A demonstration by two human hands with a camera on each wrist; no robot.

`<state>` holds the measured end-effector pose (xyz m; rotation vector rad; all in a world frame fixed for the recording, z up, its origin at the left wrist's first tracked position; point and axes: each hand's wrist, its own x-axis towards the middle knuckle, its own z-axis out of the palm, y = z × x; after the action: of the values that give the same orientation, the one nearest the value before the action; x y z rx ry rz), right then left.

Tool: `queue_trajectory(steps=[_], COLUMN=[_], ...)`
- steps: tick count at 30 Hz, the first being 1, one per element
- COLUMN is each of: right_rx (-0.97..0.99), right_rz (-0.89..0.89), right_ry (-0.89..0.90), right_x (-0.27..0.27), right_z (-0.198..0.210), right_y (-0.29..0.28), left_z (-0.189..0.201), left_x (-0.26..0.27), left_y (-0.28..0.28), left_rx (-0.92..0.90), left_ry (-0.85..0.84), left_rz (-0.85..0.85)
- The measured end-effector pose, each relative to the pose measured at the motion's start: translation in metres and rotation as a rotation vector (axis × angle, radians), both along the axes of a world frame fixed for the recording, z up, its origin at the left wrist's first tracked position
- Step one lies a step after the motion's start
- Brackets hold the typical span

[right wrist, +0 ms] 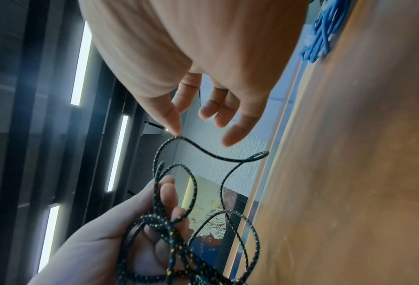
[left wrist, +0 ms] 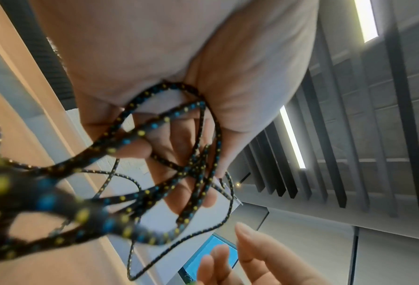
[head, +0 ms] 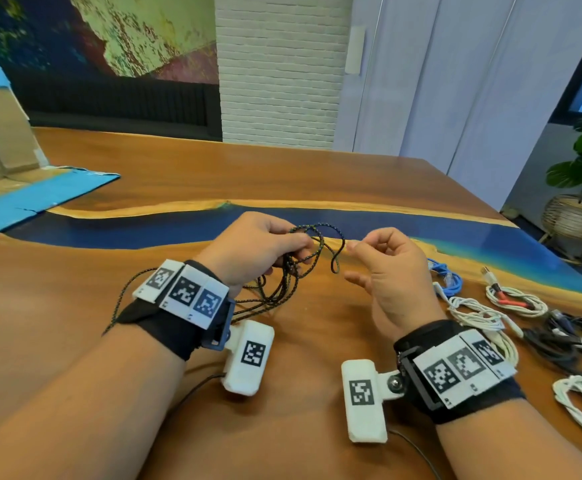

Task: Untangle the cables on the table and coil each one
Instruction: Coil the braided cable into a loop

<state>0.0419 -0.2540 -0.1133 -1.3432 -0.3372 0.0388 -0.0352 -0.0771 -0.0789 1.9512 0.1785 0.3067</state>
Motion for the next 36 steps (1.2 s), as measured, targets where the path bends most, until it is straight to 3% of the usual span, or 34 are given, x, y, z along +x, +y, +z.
queue_trajectory(steps=[5, 8, 13, 18, 26, 28, 31, 35, 36], right_rx=[-0.159, -0.170, 0.190, 0.140, 0.524, 0.478, 0.252, -0.013, -0.035], right_rz=[0.271, 0.318, 0.379, 0.333, 0.335, 0.303, 0.160, -0.165, -0.179], right_ry=[0.053, 0.041, 0.258, 0.253, 0.322, 0.317, 0.208, -0.144, -0.210], right_x=[-0.009, -0.016, -0.012, -0.008, 0.011, 0.014, 0.014, 0.008, 0.006], right_z=[0.001, -0.002, 0.009, 0.021, 0.031, 0.031, 0.027, 0.025, 0.026], right_y=[-0.001, 0.004, 0.003, -0.010, -0.035, -0.037, -0.033, -0.025, -0.024], left_z=[-0.001, -0.001, 0.005, 0.008, 0.013, 0.013, 0.012, 0.013, 0.013], left_x=[0.000, -0.001, -0.003, -0.002, -0.003, -0.002, -0.002, -0.004, -0.003], left_y=[-0.002, -0.004, 0.006, 0.022, 0.045, 0.047, 0.045, 0.032, 0.028], left_rx=[-0.020, 0.042, 0.157, 0.212, 0.044, -0.004, -0.002, 0.030, 0.041], left_ry=[-0.030, -0.004, 0.014, -0.024, -0.110, -0.136, -0.185, -0.208, -0.211], left_rz=[-0.014, -0.046, -0.061, 0.039, 0.224, 0.245, 0.263, 0.237, 0.225])
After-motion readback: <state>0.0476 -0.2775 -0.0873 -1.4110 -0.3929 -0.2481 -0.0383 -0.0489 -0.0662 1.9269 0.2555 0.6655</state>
